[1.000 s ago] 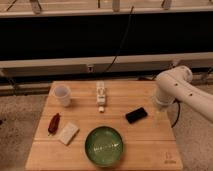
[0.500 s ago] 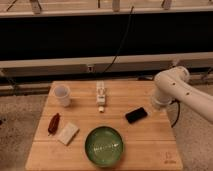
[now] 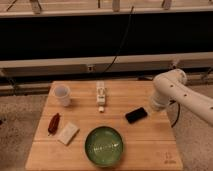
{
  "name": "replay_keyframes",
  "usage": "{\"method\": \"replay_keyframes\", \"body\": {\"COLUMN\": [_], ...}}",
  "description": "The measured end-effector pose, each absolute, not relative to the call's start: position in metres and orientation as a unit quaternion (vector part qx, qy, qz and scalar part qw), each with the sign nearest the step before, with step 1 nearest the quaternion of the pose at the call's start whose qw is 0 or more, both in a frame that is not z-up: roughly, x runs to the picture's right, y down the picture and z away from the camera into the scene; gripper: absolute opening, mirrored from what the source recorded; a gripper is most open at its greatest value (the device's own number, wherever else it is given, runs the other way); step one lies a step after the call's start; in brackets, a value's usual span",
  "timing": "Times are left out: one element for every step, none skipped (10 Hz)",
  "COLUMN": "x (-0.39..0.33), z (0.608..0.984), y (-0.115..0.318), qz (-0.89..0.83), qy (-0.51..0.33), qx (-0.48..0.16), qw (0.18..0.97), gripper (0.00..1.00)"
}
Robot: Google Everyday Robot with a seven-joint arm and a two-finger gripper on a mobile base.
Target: Push the eraser across the table
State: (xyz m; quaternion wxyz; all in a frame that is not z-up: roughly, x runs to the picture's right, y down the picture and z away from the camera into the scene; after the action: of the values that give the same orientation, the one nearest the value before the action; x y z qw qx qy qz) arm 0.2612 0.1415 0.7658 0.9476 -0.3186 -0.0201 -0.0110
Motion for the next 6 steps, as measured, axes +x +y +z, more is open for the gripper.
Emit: {"method": "replay_keyframes", "body": {"x": [0.263, 0.261, 0.261, 0.262, 0.265, 0.270], "z": [0.768, 0.771, 0.774, 0.776, 0.780, 0.784], "y": [0.144, 0.146, 0.148, 0.150, 0.153, 0.157], "qz": [-0.012, -0.014, -0.015, -0.016, -0.019, -0.022], "qy": [-0.020, -0.021, -0.021, -0.021, -0.020, -0.019], "qx": [-0.318, -0.320, -0.321, -0.322, -0.323, -0.323], "qw": [0.948, 0.947, 0.947, 0.946, 0.946, 0.946], "gripper": [0.01, 0.01, 0.01, 0.01, 0.01, 0.01]}}
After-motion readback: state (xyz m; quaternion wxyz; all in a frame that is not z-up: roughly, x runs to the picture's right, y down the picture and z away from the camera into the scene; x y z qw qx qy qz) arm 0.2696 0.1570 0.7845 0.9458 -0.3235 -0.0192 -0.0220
